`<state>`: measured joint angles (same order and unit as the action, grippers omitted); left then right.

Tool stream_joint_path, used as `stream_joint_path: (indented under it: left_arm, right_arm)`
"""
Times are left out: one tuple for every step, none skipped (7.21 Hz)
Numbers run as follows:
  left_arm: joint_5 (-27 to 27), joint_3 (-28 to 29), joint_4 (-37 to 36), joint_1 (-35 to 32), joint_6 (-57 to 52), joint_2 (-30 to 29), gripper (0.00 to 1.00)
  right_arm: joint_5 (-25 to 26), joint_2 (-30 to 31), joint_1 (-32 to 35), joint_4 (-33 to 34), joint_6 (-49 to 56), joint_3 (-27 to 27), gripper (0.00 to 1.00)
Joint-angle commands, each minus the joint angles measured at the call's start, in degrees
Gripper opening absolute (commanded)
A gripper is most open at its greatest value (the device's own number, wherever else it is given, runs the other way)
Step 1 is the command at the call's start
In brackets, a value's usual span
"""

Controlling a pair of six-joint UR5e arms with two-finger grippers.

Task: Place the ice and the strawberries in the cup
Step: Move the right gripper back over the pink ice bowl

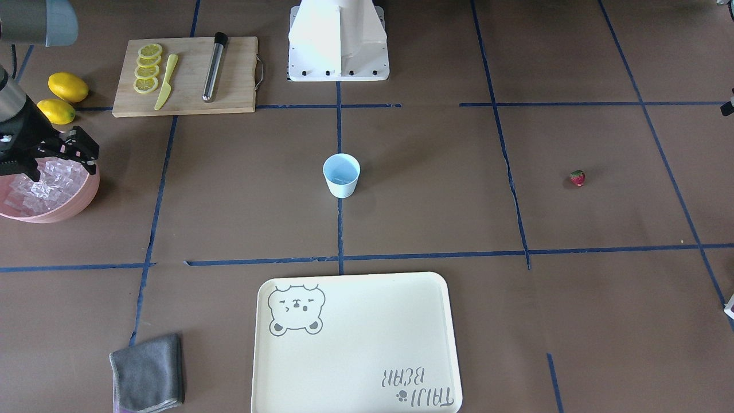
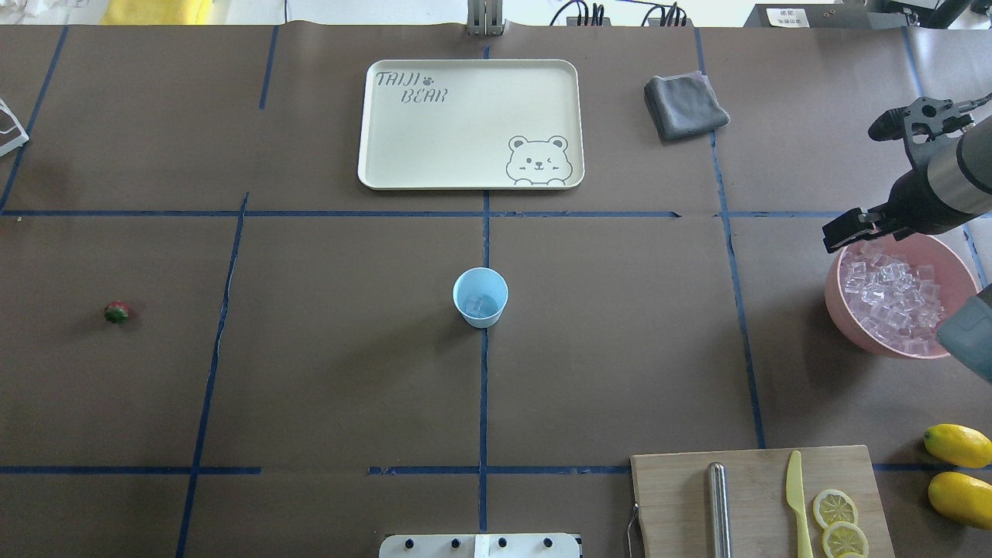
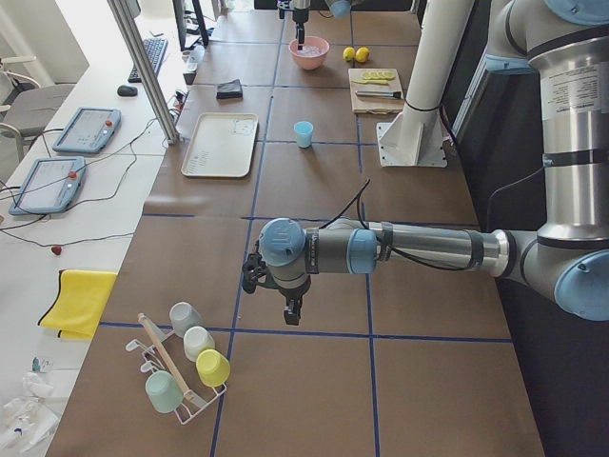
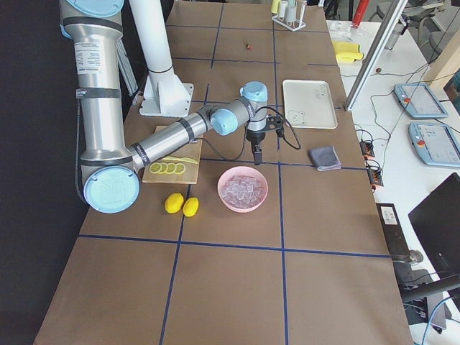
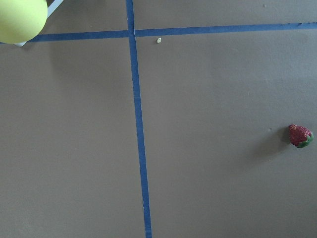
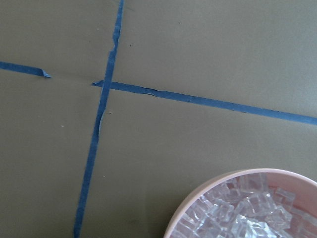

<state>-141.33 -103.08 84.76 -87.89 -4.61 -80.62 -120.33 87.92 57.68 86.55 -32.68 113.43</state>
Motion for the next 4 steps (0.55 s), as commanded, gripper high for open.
stream_joint_path:
  left_arm:
    - [0.0,0.1,0.1,0.0,0.0,0.0,1.0]
    - [0.0,0.1,0.1,0.0,0.0,0.0,1.0]
    - [0.0,0.1,0.1,0.0,0.1,0.0,1.0]
    - [0.0,0.1,0.1,0.0,0.0,0.0,1.0]
  right_arm:
    - [-0.3,2.4,2.2,-0.1,6.5,-1.8,1.0]
    - [-1.0,3.6,2.4,-0.1,8.2,-1.8,1.0]
    - [-1.6,3.7,2.4,-0.1,8.2,-2.6,0.99]
    - [-2.0,3.5,2.4,-0.1,8.1,-4.1,0.96]
